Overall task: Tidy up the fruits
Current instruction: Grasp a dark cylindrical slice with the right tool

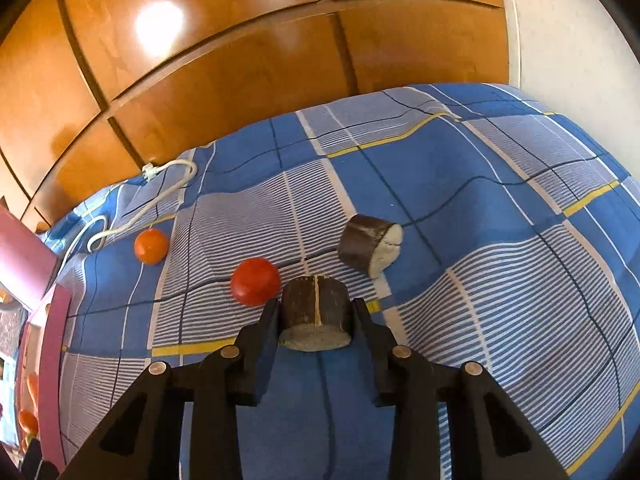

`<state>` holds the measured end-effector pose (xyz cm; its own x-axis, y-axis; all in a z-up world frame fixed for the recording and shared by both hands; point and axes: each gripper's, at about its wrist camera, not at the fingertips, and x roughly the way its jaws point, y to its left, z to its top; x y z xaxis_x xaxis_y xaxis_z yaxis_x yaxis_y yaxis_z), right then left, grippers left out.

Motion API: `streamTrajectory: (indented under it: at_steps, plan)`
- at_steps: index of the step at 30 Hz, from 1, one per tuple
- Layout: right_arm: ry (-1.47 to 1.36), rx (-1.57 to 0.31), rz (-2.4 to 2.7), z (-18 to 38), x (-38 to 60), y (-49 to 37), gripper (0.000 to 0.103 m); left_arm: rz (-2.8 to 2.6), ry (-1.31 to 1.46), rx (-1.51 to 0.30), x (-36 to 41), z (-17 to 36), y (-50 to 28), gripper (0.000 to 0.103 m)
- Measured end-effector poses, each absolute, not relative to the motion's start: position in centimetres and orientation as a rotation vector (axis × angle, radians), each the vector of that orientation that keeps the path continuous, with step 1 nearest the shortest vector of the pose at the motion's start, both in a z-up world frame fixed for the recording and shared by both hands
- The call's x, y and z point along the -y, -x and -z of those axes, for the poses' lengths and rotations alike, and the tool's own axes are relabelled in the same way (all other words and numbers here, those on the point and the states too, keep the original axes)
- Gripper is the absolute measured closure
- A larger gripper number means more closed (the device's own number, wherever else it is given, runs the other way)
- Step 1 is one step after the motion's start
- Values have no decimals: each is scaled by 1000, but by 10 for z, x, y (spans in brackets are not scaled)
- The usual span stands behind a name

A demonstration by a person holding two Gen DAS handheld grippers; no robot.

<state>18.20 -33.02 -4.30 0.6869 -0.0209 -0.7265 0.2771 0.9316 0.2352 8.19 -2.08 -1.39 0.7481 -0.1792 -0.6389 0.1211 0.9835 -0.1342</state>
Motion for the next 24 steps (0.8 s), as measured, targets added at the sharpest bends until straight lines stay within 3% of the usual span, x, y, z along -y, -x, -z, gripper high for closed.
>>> streamTrajectory:
  at_steps: [16, 24]
  plan:
    - [-298, -819, 156, 43, 322, -187, 68, 91, 95, -802, 38, 13, -109, 31]
    - [-287, -823, 152, 44, 322, -187, 68, 59, 41, -776, 40, 13, -75, 32]
